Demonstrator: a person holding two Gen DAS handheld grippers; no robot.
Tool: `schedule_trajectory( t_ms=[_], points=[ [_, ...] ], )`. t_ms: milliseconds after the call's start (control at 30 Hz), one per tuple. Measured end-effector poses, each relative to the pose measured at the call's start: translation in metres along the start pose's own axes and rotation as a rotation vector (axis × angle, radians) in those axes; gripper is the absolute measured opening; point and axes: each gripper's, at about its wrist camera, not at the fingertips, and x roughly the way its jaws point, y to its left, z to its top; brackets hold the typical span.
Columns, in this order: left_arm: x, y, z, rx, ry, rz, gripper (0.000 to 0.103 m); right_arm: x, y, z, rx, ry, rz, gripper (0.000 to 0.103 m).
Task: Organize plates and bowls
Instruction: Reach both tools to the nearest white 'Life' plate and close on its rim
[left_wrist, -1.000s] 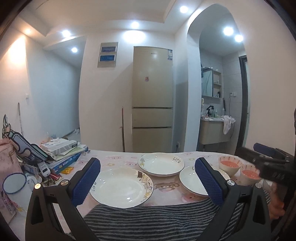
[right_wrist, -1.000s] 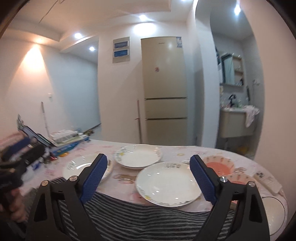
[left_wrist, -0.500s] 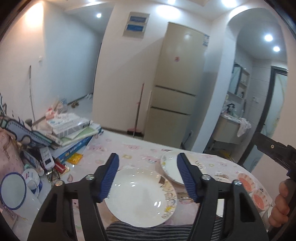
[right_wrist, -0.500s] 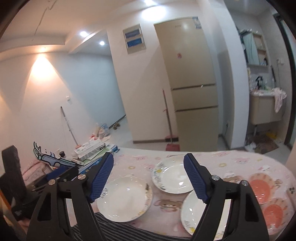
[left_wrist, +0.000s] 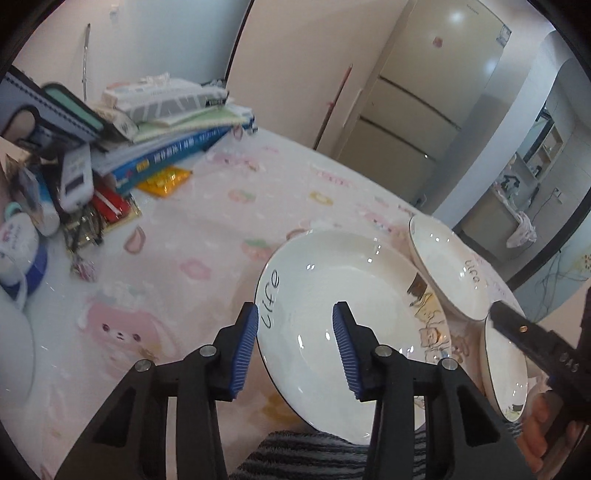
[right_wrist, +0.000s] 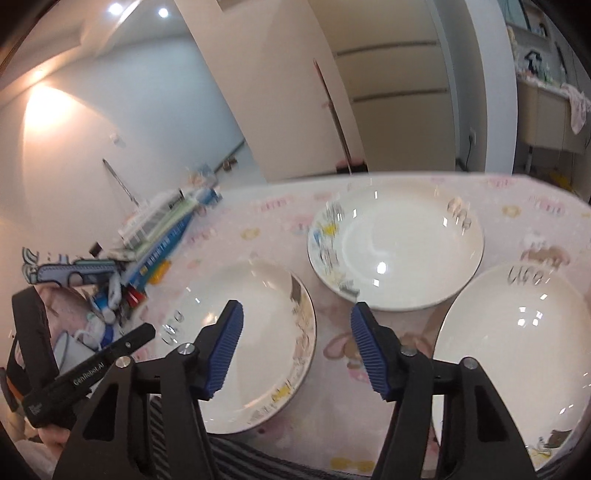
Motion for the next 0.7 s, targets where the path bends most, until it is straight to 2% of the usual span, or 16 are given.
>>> schedule_trajectory(
  t_ms=[100, 200, 333, 433, 533, 567, 633, 700],
  points=[
    [0.008, 0.001, -0.003, 0.001, 0.01, 0.011, 0.045, 0.026, -0.012, -0.009, 0.035, 0.086, 0.002, 0.057],
    [0.009, 0.006, -0.003, -0.015, 0.005, -0.008, 0.044, 0.044, -0.02, -0.016, 0.069, 0.141, 0.034, 0.047],
    [0.011, 0.014, -0.003, -0.06, 0.014, -0.015, 0.043, 0.055, -0.021, -0.019, 0.067, 0.166, 0.064, 0.041],
    [0.018, 0.024, -0.002, -0.106, 0.039, -0.037, 0.043, 0.06, -0.017, -0.022, 0.053, 0.184, 0.062, 0.031],
    [0.028, 0.026, -0.004, -0.116, 0.083, -0.015, 0.043, 0.069, -0.016, -0.025, 0.052, 0.214, 0.072, 0.015],
    [0.031, 0.026, -0.005, -0.119, 0.099, -0.001, 0.043, 0.071, -0.017, -0.027, 0.057, 0.224, 0.079, 0.013],
    [0.036, 0.029, -0.006, -0.133, 0.119, 0.012, 0.038, 0.073, -0.018, -0.028, 0.071, 0.223, 0.094, 0.013],
    [0.038, 0.031, -0.007, -0.143, 0.13, -0.014, 0.019, 0.074, -0.018, -0.028, 0.077, 0.226, 0.101, 0.013]
  ],
)
